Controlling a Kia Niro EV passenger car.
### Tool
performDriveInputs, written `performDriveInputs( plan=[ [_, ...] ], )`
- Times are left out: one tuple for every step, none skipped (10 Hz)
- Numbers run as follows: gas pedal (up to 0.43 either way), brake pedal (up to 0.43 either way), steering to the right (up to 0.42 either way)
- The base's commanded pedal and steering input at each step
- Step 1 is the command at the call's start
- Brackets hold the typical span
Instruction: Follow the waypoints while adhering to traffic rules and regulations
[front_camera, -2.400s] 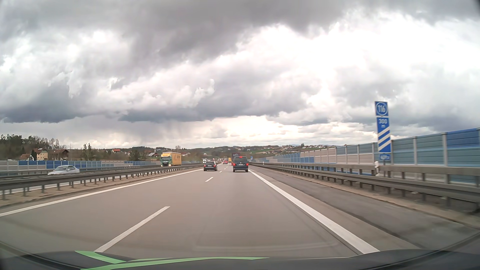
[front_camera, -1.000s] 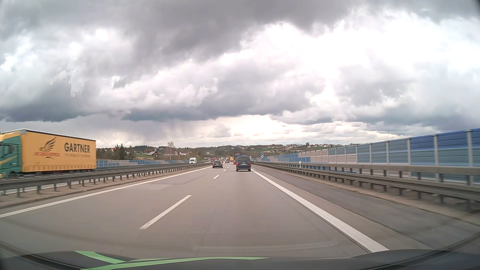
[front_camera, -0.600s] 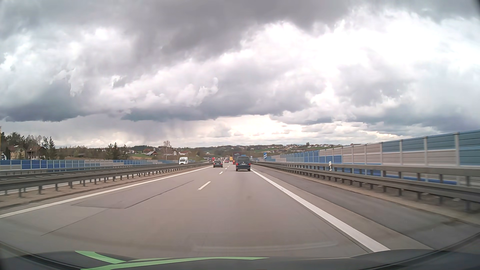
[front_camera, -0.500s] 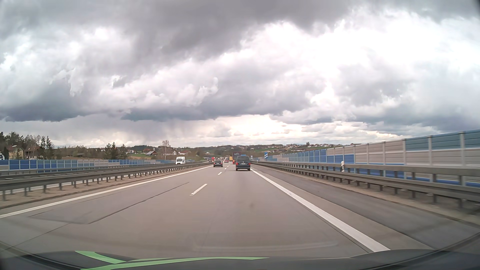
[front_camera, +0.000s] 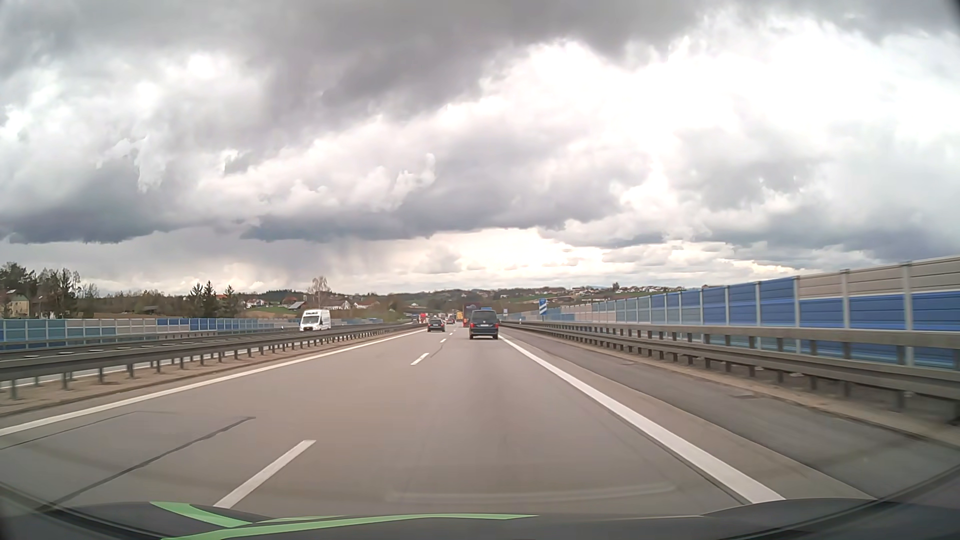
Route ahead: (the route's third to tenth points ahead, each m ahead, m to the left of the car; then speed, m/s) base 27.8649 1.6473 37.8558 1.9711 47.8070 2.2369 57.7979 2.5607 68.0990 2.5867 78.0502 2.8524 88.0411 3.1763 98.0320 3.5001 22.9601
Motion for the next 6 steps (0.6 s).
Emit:
performDriveInputs(
  plan=[
    [0.000, 0.000, 0.000],
    [0.000, 0.000, 0.000],
    [0.000, 0.000, 0.000],
    [0.000, 0.000, 0.000],
    [0.028, 0.000, -0.001],
    [0.039, 0.000, -0.001]
  ],
)
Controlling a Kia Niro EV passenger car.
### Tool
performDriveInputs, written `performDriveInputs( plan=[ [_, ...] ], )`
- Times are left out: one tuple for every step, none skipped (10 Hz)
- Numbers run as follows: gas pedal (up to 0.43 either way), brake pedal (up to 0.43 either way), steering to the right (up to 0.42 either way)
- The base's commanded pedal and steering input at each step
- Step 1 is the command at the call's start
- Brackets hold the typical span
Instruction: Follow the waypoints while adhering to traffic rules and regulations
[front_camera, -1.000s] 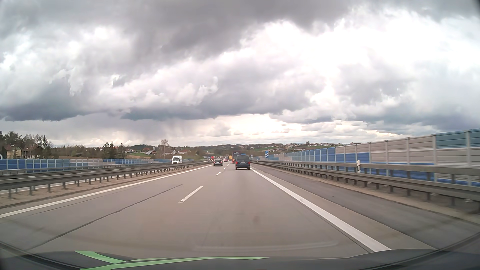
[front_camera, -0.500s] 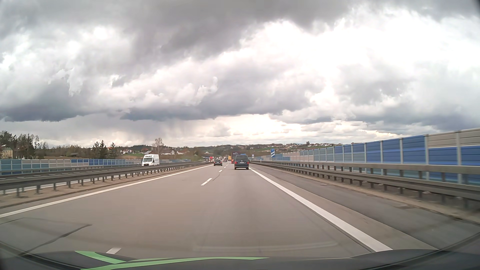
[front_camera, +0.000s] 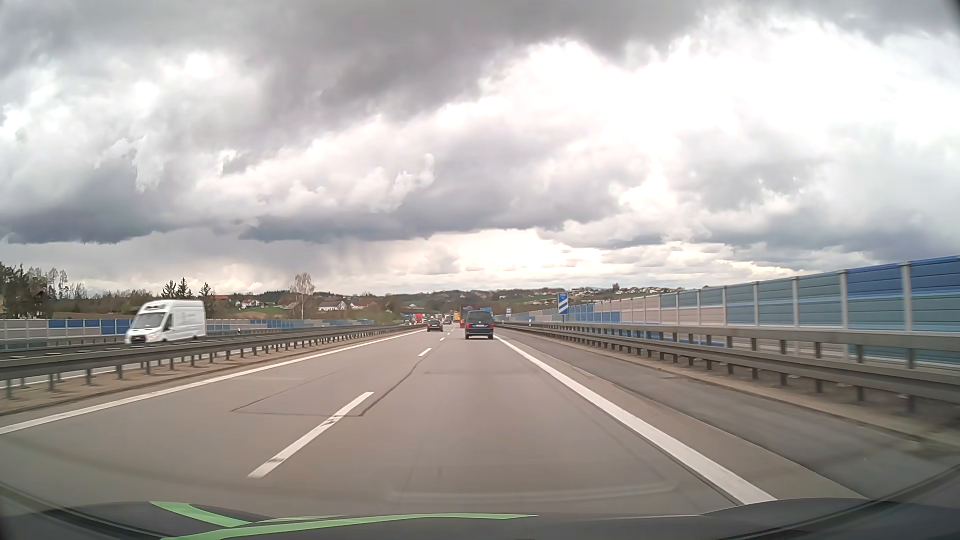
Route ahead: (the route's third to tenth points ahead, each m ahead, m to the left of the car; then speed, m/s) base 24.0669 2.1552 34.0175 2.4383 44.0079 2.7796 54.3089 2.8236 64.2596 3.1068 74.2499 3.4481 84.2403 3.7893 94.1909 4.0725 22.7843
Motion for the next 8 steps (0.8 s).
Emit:
performDriveInputs(
  plan=[
    [0.059, 0.000, -0.001],
    [0.059, 0.000, -0.002],
    [0.067, 0.000, -0.002],
    [0.079, 0.000, -0.002],
    [0.079, 0.000, -0.003],
    [0.087, 0.000, -0.004],
    [0.087, 0.000, -0.005],
    [0.098, 0.000, -0.005]
  ],
)
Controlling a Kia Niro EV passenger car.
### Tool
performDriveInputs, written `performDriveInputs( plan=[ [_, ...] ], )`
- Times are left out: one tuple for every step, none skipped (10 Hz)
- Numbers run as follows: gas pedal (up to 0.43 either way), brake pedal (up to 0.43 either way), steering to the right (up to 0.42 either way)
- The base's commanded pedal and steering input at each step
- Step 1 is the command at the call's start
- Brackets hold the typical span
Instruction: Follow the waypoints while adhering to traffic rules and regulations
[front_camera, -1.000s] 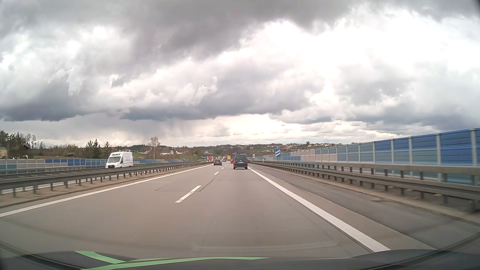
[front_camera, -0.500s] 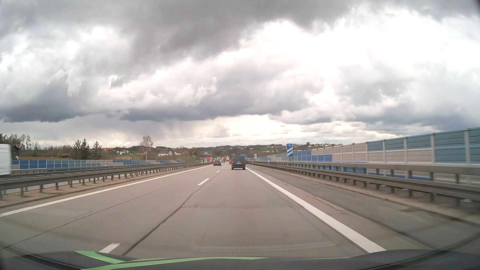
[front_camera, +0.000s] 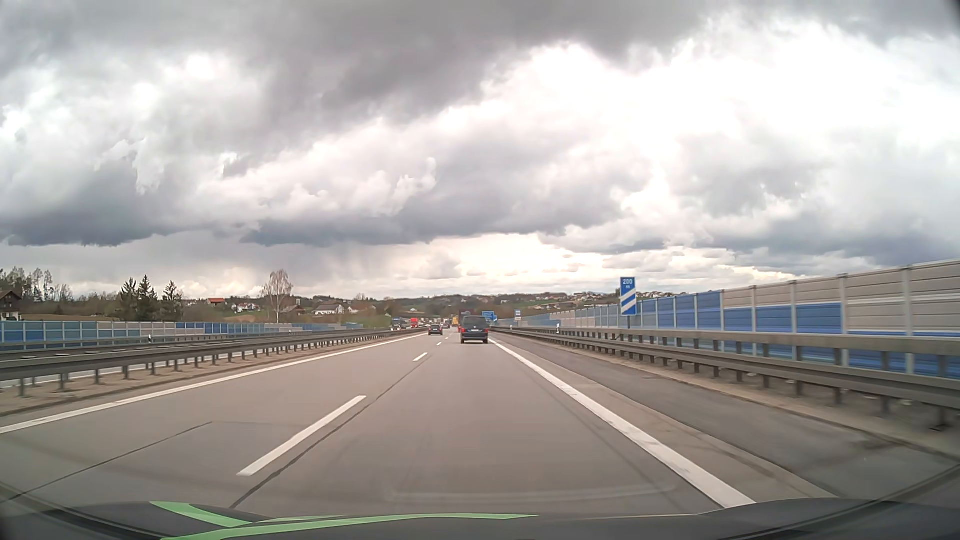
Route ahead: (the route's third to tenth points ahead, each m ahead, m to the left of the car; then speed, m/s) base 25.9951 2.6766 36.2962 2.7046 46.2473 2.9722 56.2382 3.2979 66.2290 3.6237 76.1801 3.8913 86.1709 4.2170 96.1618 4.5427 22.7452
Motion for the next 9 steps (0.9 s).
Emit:
performDriveInputs(
  plan=[
    [0.098, 0.000, -0.005],
    [0.098, 0.000, -0.005],
    [0.098, 0.000, -0.005],
    [0.098, 0.000, -0.004],
    [0.098, 0.000, -0.005],
    [0.098, 0.000, -0.005],
    [0.098, 0.000, -0.004],
    [0.110, 0.000, -0.005],
    [0.110, 0.000, -0.004]
  ],
)
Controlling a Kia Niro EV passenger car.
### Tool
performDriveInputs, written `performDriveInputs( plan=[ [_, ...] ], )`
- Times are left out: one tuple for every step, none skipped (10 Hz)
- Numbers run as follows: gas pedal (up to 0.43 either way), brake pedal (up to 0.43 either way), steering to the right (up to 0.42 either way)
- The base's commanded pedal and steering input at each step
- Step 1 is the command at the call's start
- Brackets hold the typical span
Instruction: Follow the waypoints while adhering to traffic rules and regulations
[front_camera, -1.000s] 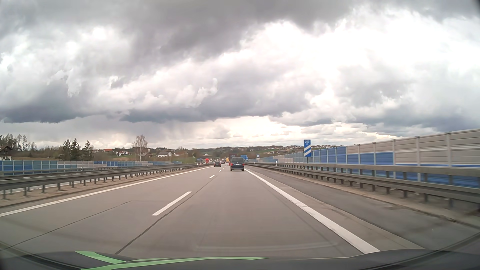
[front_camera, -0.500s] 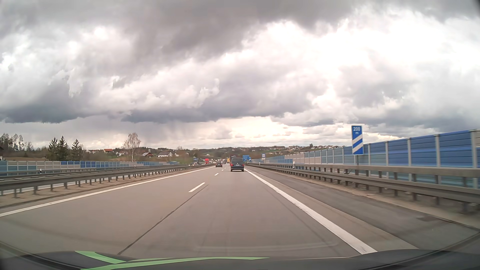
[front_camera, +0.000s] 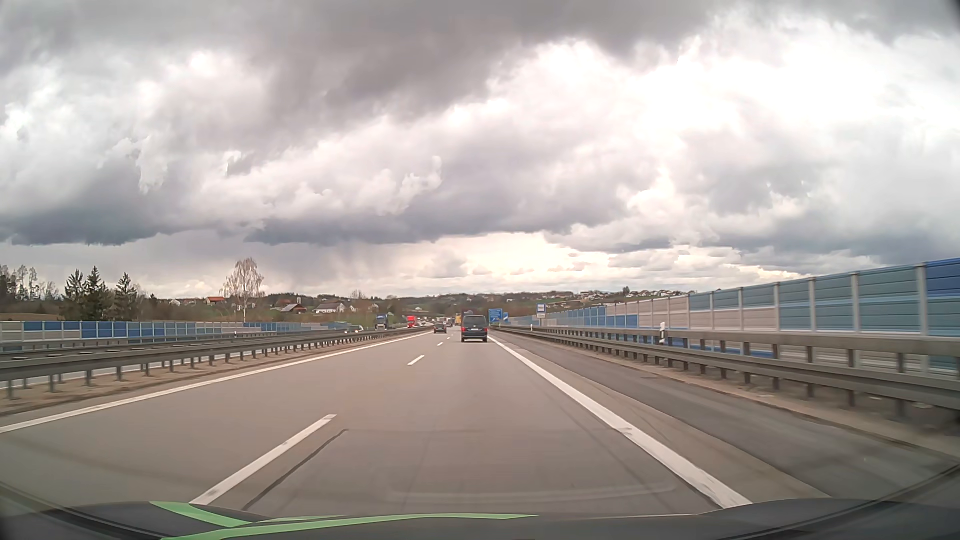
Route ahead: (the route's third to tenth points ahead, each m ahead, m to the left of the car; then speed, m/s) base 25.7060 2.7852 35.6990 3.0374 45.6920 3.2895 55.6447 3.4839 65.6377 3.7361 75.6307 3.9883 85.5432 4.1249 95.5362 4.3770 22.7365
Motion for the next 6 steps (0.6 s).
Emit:
performDriveInputs(
  plan=[
    [0.110, 0.000, -0.004],
    [0.110, 0.000, -0.004],
    [0.118, 0.000, -0.004],
    [0.118, 0.000, -0.004],
    [0.130, 0.000, -0.004],
    [0.138, 0.000, -0.004]
  ],
)
